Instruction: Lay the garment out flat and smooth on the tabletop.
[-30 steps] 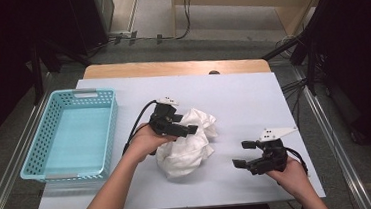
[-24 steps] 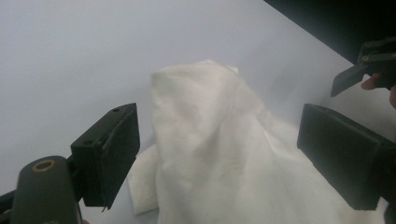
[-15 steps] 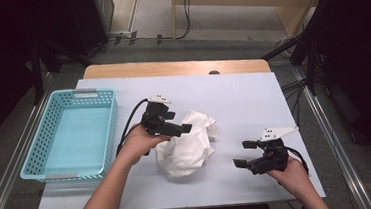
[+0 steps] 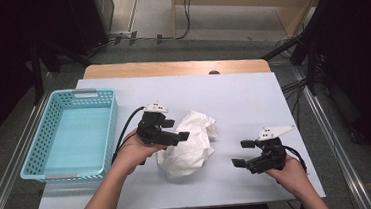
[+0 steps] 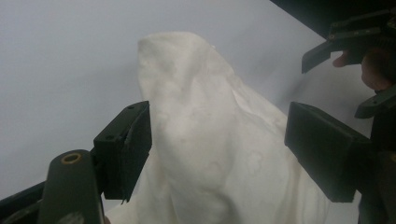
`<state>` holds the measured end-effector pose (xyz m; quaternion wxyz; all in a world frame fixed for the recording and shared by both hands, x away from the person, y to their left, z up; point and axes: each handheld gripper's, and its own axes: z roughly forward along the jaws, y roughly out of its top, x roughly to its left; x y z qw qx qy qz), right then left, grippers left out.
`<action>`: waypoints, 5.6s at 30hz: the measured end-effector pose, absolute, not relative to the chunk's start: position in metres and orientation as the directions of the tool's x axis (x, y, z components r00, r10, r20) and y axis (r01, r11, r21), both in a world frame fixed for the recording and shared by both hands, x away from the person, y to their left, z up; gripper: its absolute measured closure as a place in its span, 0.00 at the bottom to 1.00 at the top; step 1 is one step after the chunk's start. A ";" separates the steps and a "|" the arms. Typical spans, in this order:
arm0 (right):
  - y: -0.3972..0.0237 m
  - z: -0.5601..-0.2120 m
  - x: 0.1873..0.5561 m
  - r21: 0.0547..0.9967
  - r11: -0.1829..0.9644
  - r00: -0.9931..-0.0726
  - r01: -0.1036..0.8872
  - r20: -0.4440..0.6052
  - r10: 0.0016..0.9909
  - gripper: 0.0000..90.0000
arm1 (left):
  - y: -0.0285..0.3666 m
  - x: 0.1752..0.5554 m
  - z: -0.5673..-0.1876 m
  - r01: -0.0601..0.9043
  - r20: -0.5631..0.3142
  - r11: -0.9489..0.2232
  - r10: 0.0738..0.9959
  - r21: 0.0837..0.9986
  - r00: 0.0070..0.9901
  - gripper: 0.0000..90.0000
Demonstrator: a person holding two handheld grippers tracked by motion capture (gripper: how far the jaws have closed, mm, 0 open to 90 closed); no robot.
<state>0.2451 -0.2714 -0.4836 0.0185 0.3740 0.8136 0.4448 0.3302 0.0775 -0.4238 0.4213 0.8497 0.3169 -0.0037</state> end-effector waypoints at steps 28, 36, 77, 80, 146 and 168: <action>-0.260 -0.484 0.257 0.730 0.358 -0.741 0.582 0.295 0.602 0.14 | 0.075 0.287 -0.425 0.506 -0.245 -0.484 0.505 0.714 0.828 0.25; -0.255 -0.485 0.263 0.737 0.373 -0.756 0.563 0.276 0.594 0.14 | 0.073 0.277 -0.429 0.508 -0.251 -0.506 0.491 0.697 0.834 0.28; -0.232 -0.491 0.279 0.737 0.391 -0.759 0.551 0.249 0.601 0.26 | 0.076 0.287 -0.444 0.503 -0.189 -0.546 0.529 0.670 0.827 0.90; -0.228 -0.491 0.280 0.739 0.398 -0.764 0.543 0.239 0.600 0.27 | 0.090 0.291 -0.434 0.515 -0.211 -0.490 0.548 0.703 0.809 0.90; -0.230 -0.462 0.292 0.643 0.351 -0.655 0.681 0.319 0.685 0.91 | 0.135 0.321 -0.439 0.630 -0.343 -0.286 0.643 0.722 0.685 0.82; -0.285 -0.449 0.268 0.649 0.252 -0.564 0.718 0.329 0.757 0.91 | 0.127 0.333 -0.425 0.622 -0.358 -0.289 0.612 0.728 0.705 0.99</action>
